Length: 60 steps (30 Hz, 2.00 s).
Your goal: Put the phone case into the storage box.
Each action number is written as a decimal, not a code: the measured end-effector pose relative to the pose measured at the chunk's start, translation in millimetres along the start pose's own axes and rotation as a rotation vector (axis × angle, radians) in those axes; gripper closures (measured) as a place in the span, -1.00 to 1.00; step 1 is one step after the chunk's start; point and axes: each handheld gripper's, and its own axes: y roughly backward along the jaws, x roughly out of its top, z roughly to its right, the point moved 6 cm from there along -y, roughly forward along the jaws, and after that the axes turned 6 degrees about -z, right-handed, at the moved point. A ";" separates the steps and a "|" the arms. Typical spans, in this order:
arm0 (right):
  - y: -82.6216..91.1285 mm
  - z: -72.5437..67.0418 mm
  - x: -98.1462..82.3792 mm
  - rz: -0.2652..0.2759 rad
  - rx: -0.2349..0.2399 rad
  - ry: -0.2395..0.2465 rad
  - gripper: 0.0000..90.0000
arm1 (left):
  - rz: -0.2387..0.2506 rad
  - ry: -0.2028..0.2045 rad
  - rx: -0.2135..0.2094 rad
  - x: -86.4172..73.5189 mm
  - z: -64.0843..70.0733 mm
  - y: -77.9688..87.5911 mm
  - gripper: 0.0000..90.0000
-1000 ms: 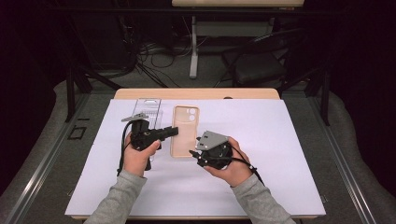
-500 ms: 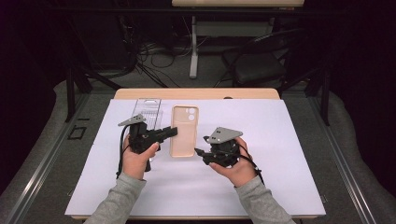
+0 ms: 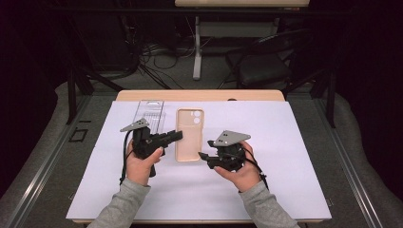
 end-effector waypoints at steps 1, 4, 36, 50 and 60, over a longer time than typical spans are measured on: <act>-0.2 0.0 -0.2 0.001 0.001 -0.001 0.06 | -0.001 0.002 0.000 -0.5 -0.1 -0.3 0.79; -0.2 0.0 -0.7 0.002 0.005 -0.012 0.06 | -0.001 0.000 0.003 -1.4 -0.6 -0.7 0.79; 3.4 13.4 -4.9 0.088 0.128 -0.253 0.19 | 0.011 -0.004 -0.041 -7.4 12.8 -9.0 0.79; 4.6 14.6 -4.9 0.105 0.171 -0.292 0.21 | 0.016 -0.004 -0.061 -8.9 17.4 -11.3 0.79; 6.6 16.4 -4.7 0.121 0.201 -0.319 0.24 | 0.023 -0.002 -0.069 -8.8 20.1 -11.0 0.79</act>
